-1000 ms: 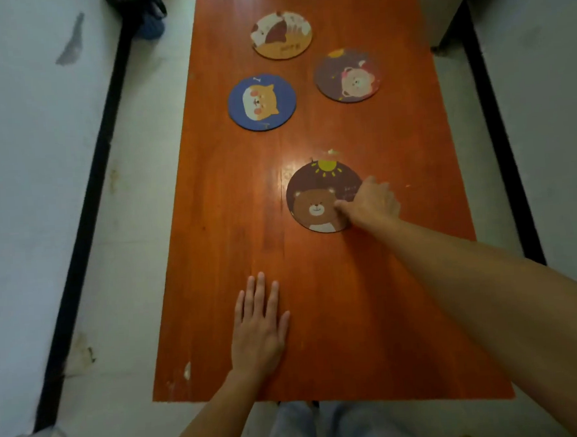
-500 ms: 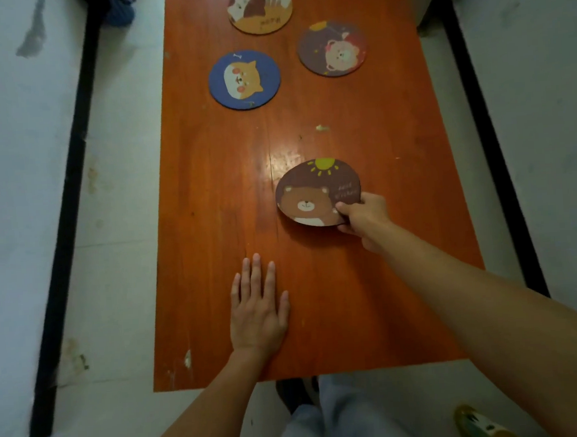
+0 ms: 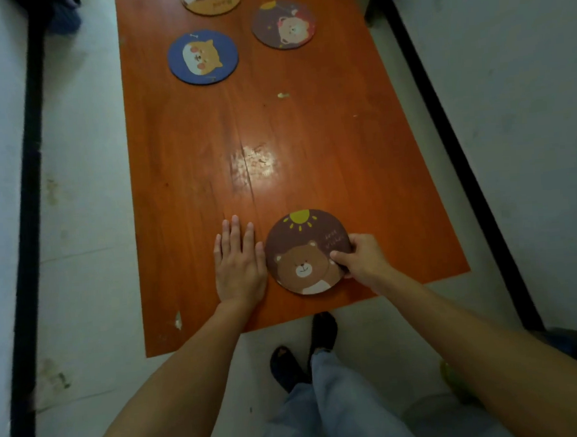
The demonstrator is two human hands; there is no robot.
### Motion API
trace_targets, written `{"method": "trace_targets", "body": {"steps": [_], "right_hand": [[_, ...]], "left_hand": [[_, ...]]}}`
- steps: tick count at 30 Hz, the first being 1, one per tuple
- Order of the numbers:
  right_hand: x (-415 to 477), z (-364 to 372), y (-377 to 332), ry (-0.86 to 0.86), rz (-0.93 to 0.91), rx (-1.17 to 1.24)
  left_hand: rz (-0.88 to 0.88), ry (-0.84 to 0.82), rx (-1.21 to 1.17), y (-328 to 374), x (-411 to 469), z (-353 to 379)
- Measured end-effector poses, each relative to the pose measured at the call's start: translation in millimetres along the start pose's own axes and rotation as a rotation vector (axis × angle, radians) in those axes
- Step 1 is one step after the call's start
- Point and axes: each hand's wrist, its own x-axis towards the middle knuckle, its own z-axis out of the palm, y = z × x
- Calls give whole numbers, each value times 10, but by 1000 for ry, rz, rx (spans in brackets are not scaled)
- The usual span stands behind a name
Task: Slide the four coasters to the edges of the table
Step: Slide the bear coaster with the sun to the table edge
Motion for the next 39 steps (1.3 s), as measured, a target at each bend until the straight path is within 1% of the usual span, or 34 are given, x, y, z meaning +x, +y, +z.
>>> {"method": "trace_targets", "body": {"steps": [6,11,13,16,17,21,26,29,31,34,39], "right_hand": [[-47,64,91,61,-55,-142],[-121,67,97,98,-63,-249],[-164,61,77,109,-79,-383],[-231,60,62,160,-108,-704],[-249,48,69,180,-112,-754],[-263,-17,110,222,-156,-795],[-251,-20,35,192,-268,-984],[-237,1,-125,194,-377,-1065],[-212,61,-306,192,-488,-1114],[-184,269,-666,125,-690,-1183],[-223,807,-1307,7,-994,-1316]], "left_hand": [[95,-17,57,-11,-241,-22],[141,-49,97,39,-489,25],[146,-61,118,40,-534,40],[152,-70,143,31,-548,51],[153,-73,150,32,-546,52],[153,-73,163,37,-544,51],[166,-98,186,19,-526,-28],[182,-171,206,27,-476,-219],[196,-210,216,15,-414,-418],[163,-185,234,-134,-328,-815],[0,-98,278,-657,-297,-1551]]}}
